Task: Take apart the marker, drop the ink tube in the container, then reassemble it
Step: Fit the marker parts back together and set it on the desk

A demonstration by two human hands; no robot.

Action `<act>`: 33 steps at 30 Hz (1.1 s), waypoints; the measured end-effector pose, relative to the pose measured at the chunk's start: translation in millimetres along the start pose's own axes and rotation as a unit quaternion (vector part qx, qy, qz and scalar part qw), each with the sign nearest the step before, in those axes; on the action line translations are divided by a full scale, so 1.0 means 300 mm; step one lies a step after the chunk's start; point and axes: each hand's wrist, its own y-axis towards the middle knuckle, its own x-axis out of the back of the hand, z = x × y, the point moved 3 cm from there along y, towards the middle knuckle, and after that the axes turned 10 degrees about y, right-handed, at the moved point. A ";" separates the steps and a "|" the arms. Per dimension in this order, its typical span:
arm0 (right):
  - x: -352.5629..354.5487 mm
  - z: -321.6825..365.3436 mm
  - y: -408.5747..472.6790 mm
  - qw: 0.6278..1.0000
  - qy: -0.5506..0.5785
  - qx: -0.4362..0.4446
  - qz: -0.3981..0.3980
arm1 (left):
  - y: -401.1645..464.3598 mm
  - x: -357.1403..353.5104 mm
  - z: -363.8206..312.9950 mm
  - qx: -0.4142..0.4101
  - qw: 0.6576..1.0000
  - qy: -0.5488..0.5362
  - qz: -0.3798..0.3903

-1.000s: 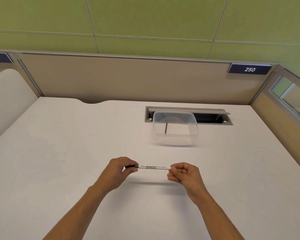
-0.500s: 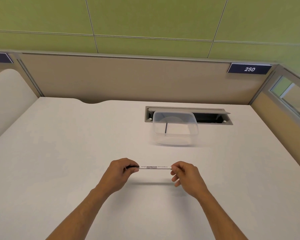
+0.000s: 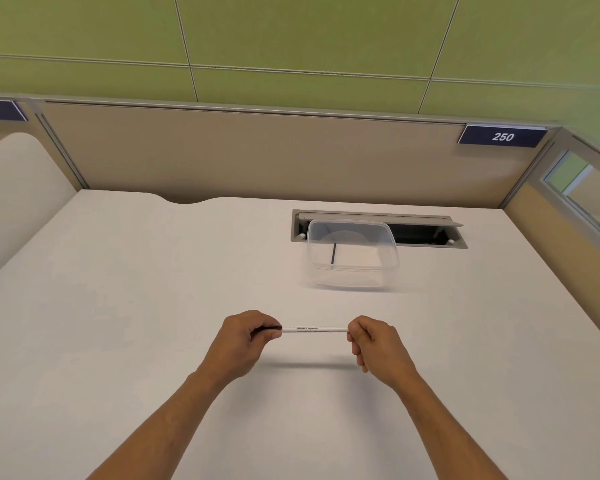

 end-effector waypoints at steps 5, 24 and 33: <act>-0.001 0.013 -0.001 1.000 -0.004 -0.013 0.019 | -0.002 0.003 0.000 -0.029 0.999 0.013 -0.015; -0.013 -0.047 -0.012 0.991 0.125 -0.037 0.040 | -0.029 -0.029 0.025 0.014 0.999 0.000 0.035; 0.000 -0.053 0.002 0.997 0.065 0.017 0.023 | -0.028 -0.026 0.027 0.014 1.000 -0.011 0.017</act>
